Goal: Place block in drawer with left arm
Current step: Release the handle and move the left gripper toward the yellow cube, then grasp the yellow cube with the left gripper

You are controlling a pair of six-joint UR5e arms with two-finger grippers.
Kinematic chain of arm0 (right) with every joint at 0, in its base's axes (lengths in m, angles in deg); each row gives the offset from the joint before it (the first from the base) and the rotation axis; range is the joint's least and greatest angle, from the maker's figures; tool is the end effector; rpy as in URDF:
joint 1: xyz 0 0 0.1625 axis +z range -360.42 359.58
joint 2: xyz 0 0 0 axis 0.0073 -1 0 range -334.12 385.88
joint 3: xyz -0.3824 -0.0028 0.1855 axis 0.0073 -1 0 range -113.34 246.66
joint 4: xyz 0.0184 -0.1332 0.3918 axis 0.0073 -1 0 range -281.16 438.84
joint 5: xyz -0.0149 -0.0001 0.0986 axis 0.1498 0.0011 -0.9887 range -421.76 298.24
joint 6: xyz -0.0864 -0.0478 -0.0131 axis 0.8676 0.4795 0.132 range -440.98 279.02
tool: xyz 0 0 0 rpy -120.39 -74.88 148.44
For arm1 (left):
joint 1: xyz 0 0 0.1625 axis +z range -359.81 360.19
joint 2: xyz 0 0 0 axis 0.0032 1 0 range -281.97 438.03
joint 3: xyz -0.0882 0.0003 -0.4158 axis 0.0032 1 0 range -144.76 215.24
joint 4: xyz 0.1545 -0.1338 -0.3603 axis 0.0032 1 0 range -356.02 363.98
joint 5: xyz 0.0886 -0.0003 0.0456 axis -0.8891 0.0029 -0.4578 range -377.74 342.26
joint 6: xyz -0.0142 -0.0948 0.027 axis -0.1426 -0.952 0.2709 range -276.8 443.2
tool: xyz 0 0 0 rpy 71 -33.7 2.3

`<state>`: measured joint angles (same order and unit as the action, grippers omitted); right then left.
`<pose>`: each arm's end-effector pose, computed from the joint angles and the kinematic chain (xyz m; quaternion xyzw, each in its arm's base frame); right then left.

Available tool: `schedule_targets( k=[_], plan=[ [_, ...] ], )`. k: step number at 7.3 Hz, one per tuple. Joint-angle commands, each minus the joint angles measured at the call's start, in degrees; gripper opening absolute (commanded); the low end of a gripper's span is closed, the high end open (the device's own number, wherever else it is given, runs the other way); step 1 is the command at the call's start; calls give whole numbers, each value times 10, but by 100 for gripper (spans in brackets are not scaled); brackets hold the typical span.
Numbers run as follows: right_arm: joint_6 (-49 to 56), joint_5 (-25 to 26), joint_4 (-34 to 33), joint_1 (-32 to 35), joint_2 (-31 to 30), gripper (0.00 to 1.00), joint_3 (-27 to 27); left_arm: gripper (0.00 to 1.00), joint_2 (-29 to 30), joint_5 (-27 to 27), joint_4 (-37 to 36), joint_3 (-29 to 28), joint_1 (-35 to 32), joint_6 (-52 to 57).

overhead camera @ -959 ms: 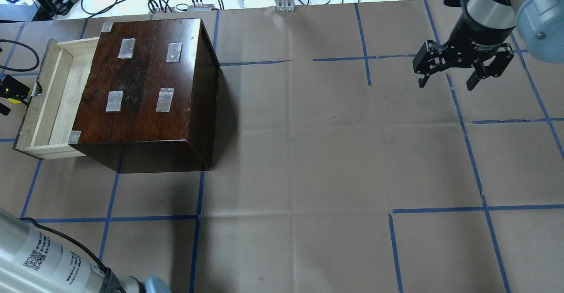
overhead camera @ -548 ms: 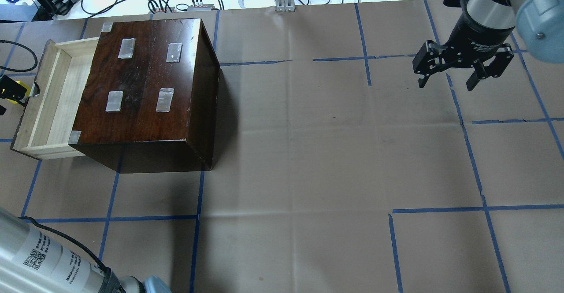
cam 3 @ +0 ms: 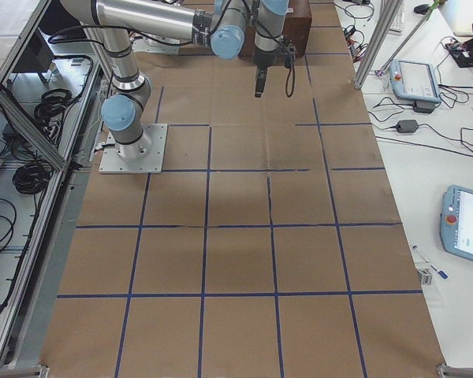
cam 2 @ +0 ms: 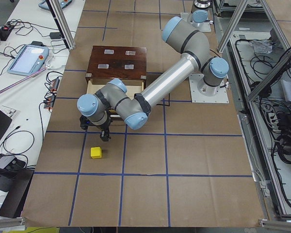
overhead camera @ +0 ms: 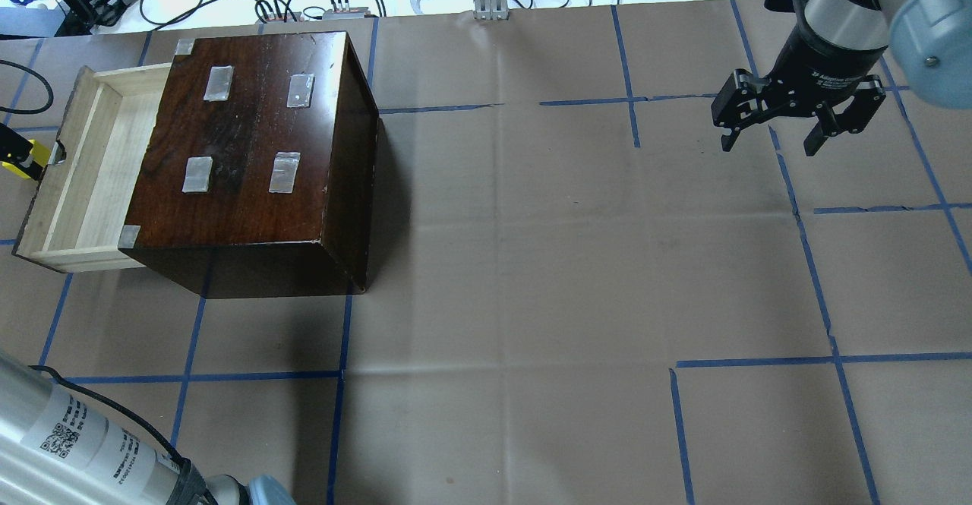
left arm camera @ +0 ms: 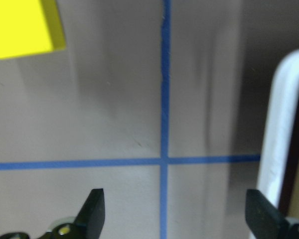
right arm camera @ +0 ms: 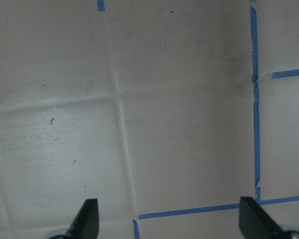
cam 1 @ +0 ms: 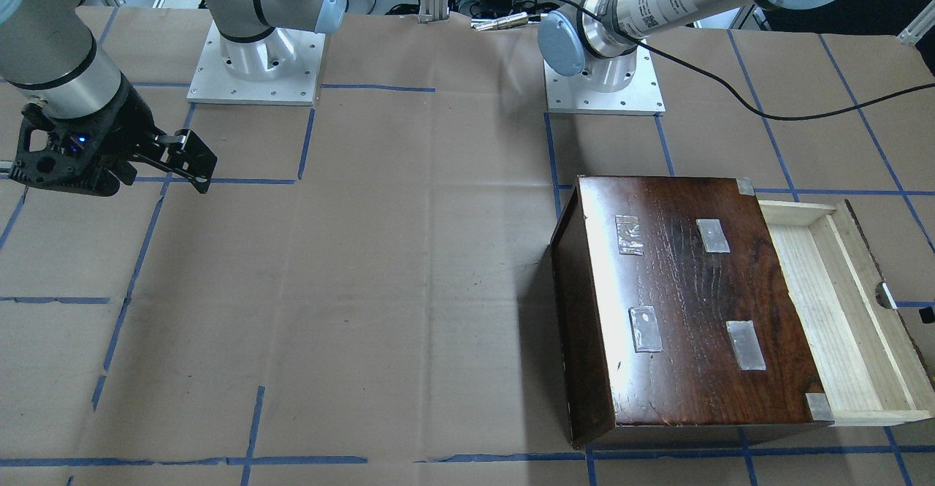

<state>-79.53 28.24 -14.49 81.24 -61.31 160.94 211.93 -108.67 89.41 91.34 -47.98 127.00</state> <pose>0.0590 -0.5171 0.4328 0.0601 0.9977 0.0327 0.0028 0.4160 -0.6621 0.2920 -0.0175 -0.9987 -0.0403 0.0263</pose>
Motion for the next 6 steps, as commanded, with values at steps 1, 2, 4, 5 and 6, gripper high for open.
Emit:
schedule_targets(
  k=[1, 2, 4, 5, 6],
  plan=[
    [0, 0, 0, 0, 0, 100, 0, 98, 83, -2, -40, -96, 0, 23],
    [0, 0, 0, 0, 0, 100, -1, 98, 107, -1, -43, -124, 0, 17],
    [0, 0, 0, 0, 0, 100, 0, 93, 137, 2, -60, -144, -1, -1],
    [0, 0, 0, 0, 0, 100, 0, 93, 150, 2, -62, -143, -1, -2],
    [0, 0, 0, 0, 0, 100, 0, 93, 157, 2, -62, -144, -1, -1]
  ],
)
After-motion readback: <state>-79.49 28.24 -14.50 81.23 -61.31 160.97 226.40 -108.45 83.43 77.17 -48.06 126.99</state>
